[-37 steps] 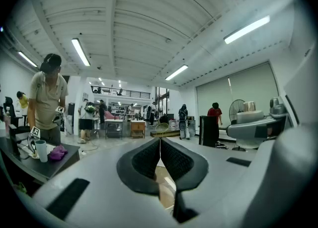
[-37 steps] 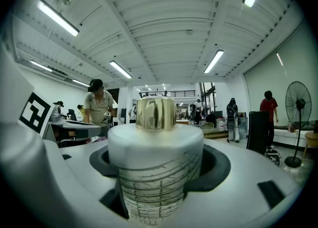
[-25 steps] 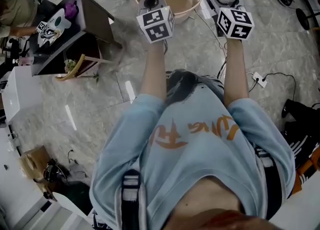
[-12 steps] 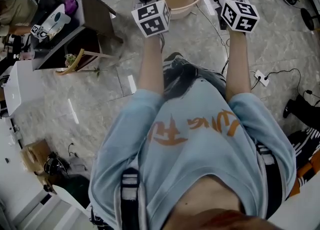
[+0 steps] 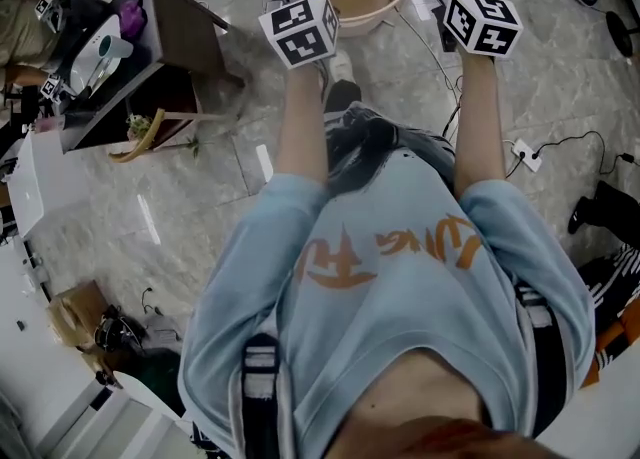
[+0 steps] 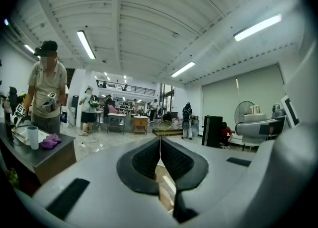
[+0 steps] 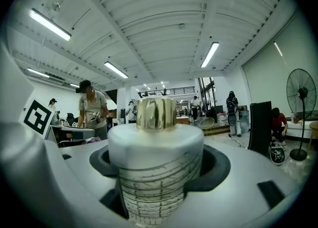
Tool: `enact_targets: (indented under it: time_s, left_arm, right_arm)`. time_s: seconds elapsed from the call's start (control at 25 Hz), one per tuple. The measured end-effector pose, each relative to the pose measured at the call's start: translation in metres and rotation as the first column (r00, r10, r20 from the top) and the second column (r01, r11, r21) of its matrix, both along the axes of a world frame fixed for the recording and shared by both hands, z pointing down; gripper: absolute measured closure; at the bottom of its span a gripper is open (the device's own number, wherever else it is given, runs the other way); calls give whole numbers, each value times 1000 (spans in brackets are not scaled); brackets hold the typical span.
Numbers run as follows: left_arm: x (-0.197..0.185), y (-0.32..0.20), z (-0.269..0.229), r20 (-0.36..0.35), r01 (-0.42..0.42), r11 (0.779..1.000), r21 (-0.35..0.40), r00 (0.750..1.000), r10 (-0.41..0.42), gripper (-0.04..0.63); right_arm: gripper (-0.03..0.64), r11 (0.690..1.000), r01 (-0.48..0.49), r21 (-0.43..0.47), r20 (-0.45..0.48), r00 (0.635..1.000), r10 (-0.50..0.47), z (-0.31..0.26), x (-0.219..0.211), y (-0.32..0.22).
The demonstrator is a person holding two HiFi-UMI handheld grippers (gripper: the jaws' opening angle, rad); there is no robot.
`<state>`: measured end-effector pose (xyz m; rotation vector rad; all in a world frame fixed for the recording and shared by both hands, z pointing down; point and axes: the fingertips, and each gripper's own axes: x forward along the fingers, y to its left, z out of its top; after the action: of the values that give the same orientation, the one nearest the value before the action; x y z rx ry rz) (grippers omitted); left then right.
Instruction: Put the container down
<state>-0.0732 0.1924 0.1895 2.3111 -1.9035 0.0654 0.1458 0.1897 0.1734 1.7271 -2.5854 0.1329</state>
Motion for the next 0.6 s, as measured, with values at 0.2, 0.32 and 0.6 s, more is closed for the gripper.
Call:
enact_targets:
  time_s: [0.2,0.32,0.6]
  left_arm:
    - [-16,-54,-2,42,56,998,43,997,-57,566]
    - [-23,-96,-11,85,48,996,72,995,-54,566]
    - [-40,-203,3,91,11,1000,12,996,-12,566]
  right_arm:
    - [256,1000,6,11,-11,1000,-6,-1,-7,-57]
    - [258,1000,13,15,-10,1000,-13,-1,-20,-99]
    - [258,999,4,-52,13,1000,-3,26,-41,-199]
